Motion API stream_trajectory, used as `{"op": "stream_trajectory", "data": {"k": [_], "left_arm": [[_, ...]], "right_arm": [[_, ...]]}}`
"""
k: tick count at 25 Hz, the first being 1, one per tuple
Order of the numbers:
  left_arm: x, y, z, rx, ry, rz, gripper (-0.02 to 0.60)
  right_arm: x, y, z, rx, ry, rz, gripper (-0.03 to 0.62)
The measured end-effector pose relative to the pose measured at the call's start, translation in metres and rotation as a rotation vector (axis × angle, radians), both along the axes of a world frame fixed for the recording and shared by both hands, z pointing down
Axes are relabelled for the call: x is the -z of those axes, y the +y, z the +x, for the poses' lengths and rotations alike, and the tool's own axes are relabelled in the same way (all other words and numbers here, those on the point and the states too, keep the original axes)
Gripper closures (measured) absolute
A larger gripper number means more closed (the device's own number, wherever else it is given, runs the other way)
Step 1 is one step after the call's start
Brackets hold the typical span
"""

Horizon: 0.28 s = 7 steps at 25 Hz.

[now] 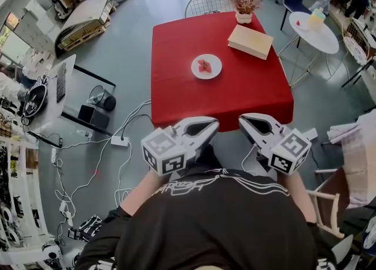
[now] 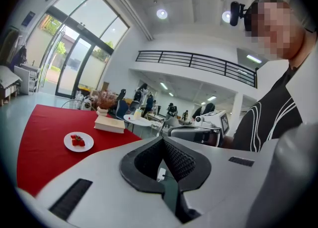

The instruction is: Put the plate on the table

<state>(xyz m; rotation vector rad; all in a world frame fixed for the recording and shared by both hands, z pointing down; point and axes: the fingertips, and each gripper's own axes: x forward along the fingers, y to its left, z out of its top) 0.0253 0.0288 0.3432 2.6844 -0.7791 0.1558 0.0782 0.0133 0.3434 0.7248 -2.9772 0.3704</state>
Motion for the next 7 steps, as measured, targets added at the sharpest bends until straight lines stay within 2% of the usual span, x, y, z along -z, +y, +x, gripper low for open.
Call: {"op": "stream_trajectory", "data": {"k": [7], "left_arm": [[0.0019, -0.0050, 0.0047, -0.003, 0.005, -0.002, 0.574]], "right_arm": [[0.0008, -0.0042, 0.0034, -0.002, -0.003, -0.002, 0.586]]}}
